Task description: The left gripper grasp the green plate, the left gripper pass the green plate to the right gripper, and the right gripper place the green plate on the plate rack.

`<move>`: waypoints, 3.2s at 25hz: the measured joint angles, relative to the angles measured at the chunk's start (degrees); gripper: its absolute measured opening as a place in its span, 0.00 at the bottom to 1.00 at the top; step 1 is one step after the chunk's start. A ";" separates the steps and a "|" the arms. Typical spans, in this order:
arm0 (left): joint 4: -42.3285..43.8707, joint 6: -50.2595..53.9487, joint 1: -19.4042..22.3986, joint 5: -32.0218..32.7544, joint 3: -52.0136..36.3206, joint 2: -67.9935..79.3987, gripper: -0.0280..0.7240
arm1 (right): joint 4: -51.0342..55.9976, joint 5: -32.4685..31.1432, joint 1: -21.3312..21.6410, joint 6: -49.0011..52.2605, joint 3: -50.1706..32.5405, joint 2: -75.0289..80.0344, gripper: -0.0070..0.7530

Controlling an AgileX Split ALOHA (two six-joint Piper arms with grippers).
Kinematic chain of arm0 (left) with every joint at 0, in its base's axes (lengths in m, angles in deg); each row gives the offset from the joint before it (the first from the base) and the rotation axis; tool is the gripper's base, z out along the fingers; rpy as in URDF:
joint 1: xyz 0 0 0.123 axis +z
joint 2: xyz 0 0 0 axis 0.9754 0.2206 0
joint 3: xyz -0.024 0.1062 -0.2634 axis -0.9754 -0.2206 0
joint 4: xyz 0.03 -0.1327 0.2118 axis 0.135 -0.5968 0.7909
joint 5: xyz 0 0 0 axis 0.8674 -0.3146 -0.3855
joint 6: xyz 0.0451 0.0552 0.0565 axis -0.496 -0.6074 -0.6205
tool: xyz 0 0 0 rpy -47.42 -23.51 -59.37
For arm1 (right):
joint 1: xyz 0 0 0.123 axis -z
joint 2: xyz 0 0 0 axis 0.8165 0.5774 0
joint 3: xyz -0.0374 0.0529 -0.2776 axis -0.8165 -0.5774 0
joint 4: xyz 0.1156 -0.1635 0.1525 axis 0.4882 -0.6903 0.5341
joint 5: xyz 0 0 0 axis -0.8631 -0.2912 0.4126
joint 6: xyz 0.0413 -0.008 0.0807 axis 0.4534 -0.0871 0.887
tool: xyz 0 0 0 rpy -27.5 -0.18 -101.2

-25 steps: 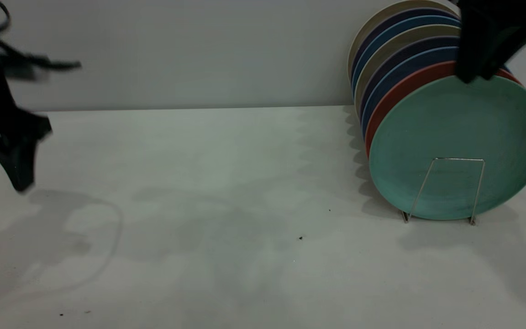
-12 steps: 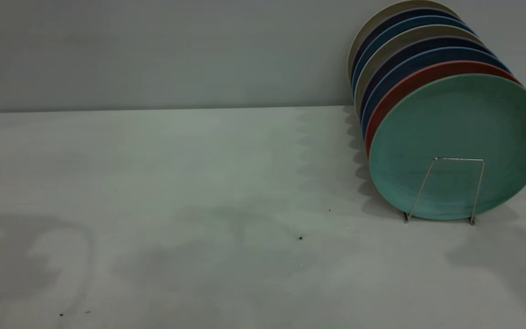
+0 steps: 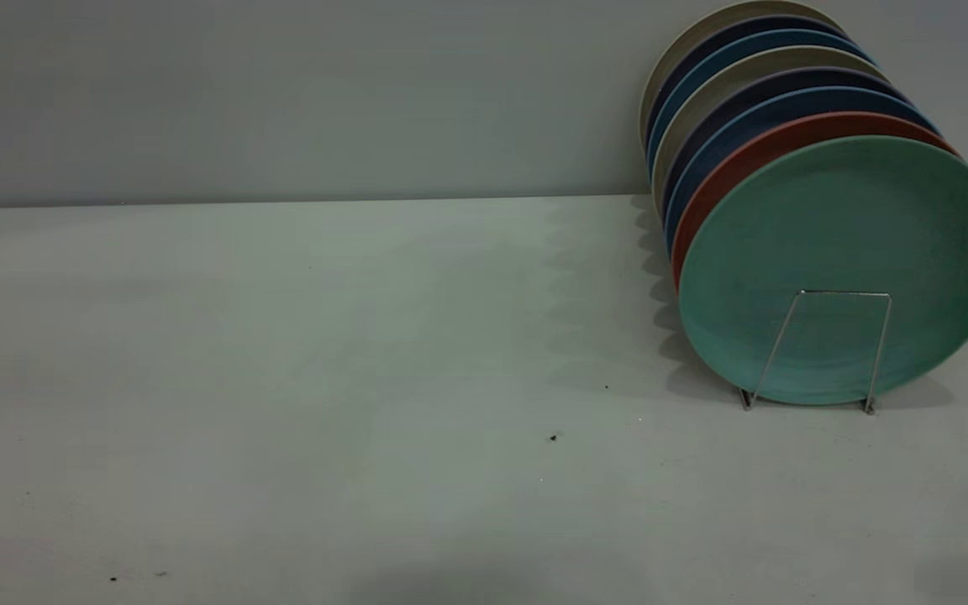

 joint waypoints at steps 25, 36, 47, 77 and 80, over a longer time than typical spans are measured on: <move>1.60 0.49 0.00 -0.32 -20.65 -46.39 0.81 | 2.08 5.98 0.00 -7.33 -26.92 -52.20 0.36; -0.21 0.25 0.00 2.20 -22.19 -47.06 0.81 | 2.38 5.67 0.00 -7.33 -27.06 -57.99 0.36; -6.56 -5.38 -0.23 2.80 -22.70 -47.24 0.81 | 4.49 5.56 0.00 -7.33 -27.06 -58.14 0.36; -6.87 -4.89 -0.04 3.03 -22.70 -53.81 0.81 | 4.66 5.38 7.45 -6.75 -27.06 -60.20 0.36; -6.87 -4.80 -0.04 3.43 -22.70 -55.09 0.81 | 4.71 5.39 7.55 -6.75 -27.06 -62.12 0.36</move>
